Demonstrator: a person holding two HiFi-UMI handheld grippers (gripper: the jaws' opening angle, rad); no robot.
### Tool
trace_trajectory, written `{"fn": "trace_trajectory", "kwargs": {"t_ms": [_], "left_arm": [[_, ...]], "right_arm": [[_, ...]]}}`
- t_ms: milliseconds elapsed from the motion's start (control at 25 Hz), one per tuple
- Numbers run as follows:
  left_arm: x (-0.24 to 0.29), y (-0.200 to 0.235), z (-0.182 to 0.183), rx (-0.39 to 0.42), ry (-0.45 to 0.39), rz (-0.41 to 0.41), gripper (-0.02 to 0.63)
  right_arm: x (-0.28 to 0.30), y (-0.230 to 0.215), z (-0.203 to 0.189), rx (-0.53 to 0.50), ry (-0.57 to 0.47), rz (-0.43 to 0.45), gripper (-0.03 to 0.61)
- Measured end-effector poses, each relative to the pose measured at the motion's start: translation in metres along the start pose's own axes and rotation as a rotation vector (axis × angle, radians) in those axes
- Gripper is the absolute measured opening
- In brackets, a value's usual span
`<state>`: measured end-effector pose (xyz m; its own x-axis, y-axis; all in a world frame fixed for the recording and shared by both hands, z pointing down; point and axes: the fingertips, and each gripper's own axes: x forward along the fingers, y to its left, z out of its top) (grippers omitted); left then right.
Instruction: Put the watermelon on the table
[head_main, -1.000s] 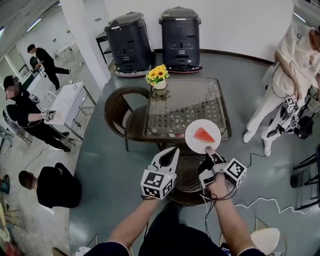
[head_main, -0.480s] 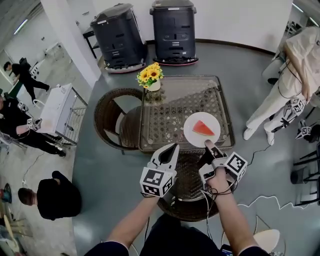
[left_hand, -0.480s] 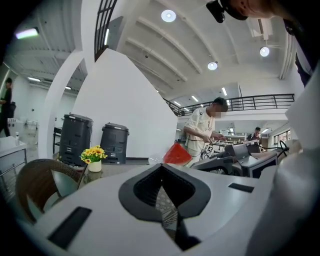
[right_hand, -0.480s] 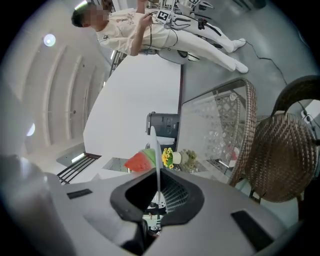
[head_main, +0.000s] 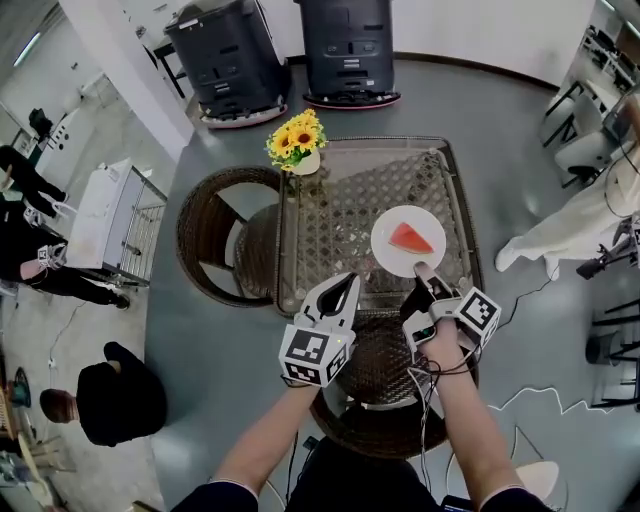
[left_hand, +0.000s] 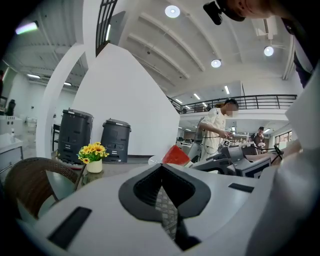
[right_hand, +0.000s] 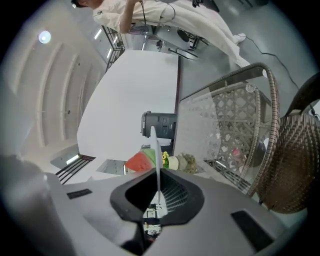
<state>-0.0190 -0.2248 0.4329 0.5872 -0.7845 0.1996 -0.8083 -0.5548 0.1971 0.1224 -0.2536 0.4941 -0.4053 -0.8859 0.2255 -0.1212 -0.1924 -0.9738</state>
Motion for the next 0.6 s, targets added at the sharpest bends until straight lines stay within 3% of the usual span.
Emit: {"fn": "trace_trajectory", "kwargs": {"t_ms": [600], "left_arm": [[0.067,0.064,-0.05,-0.045,0.089,0.007,0.005]], "right_arm": [[0.096,-0.081,0.018,0.024,0.029,-0.109,0.012]]}}
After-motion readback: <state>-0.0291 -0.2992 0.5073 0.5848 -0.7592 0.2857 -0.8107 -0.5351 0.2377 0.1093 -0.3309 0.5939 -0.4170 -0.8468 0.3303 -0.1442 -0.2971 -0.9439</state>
